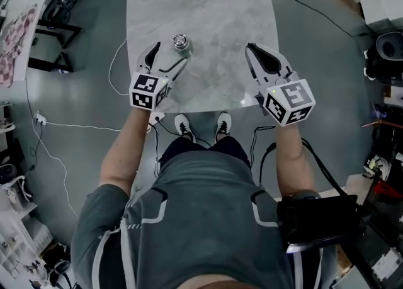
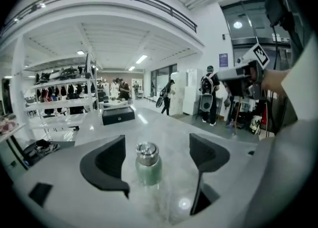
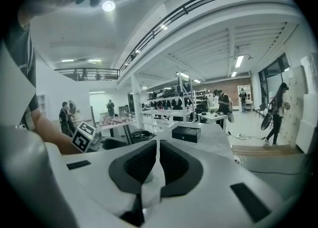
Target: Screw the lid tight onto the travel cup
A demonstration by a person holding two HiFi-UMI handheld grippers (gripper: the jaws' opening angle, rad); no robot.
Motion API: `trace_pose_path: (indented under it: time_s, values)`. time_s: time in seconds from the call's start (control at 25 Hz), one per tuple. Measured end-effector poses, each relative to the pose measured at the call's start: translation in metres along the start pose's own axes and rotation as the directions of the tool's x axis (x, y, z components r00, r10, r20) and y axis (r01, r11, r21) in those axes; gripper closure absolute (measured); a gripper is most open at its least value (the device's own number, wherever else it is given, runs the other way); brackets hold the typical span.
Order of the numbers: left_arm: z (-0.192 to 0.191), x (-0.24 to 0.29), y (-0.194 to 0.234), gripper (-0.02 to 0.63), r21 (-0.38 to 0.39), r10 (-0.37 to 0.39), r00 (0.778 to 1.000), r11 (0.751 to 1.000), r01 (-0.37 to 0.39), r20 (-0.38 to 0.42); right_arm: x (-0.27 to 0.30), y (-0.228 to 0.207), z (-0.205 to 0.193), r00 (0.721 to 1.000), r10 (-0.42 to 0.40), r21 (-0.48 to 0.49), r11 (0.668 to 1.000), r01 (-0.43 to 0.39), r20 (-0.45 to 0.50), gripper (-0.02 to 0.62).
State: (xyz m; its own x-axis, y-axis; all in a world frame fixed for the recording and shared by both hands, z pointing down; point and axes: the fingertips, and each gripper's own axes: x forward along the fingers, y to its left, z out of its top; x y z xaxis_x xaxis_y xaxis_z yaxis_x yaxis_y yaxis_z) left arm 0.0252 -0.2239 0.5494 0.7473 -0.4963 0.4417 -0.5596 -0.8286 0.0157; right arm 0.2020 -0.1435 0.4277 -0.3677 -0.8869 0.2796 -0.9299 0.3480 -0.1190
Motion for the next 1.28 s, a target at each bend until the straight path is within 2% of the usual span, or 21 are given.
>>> trace_pose_path:
  time_s: [0.16,0.32,0.36,0.4,0.44,0.56,0.72,0.88,1.0,1.28]
  values:
    - [0.058,-0.034,-0.015,0.201,-0.050,-0.056,0.993,0.997,0.061,0.107,-0.012,0.006,0.027,0.999,-0.007,-0.004,1.000,0.007,0.039,0.552]
    - [0.102,-0.070,-0.010,0.204,-0.064,-0.063,0.982,0.995,0.075,0.178,-0.013,0.021,0.060,0.997,0.017,-0.016,1.000,-0.016,0.072,0.552]
    - [0.113,-0.079,-0.010,0.232,-0.057,-0.056,0.980,0.996,0.068,0.193,-0.015,0.023,0.069,0.997,0.021,-0.024,1.000,-0.019,0.081,0.552]
    - [0.123,-0.087,-0.009,0.310,-0.044,-0.041,0.979,0.998,0.051,0.201,-0.018,0.024,0.078,0.996,0.019,-0.034,0.999,-0.016,0.089,0.552]
    - [0.132,-0.093,-0.008,0.350,-0.030,-0.019,0.979,0.999,0.026,0.202,-0.020,0.025,0.087,0.995,0.017,-0.043,0.999,-0.013,0.099,0.552]
    - [0.149,-0.104,-0.005,0.373,-0.024,0.022,0.979,1.000,-0.018,0.200,-0.027,0.027,0.107,0.992,0.021,-0.035,0.999,-0.017,0.127,0.552]
    - [0.178,-0.123,-0.006,0.512,-0.049,0.036,0.966,0.999,-0.024,0.256,-0.036,0.033,0.122,0.989,0.032,-0.035,0.999,-0.027,0.145,0.552]
    - [0.191,-0.141,-0.008,0.589,-0.071,0.046,0.961,0.997,-0.027,0.274,-0.041,0.036,0.125,0.989,0.021,-0.022,1.000,-0.018,0.148,0.560]
    - [0.197,-0.148,-0.006,0.597,-0.103,0.025,0.961,0.995,0.003,0.274,-0.039,0.033,0.127,0.989,0.005,-0.016,1.000,-0.003,0.149,0.566]
    - [0.199,-0.160,0.002,0.597,-0.105,0.063,0.967,0.994,-0.038,0.245,-0.036,0.038,0.138,0.986,-0.011,-0.020,1.000,0.015,0.169,0.568]
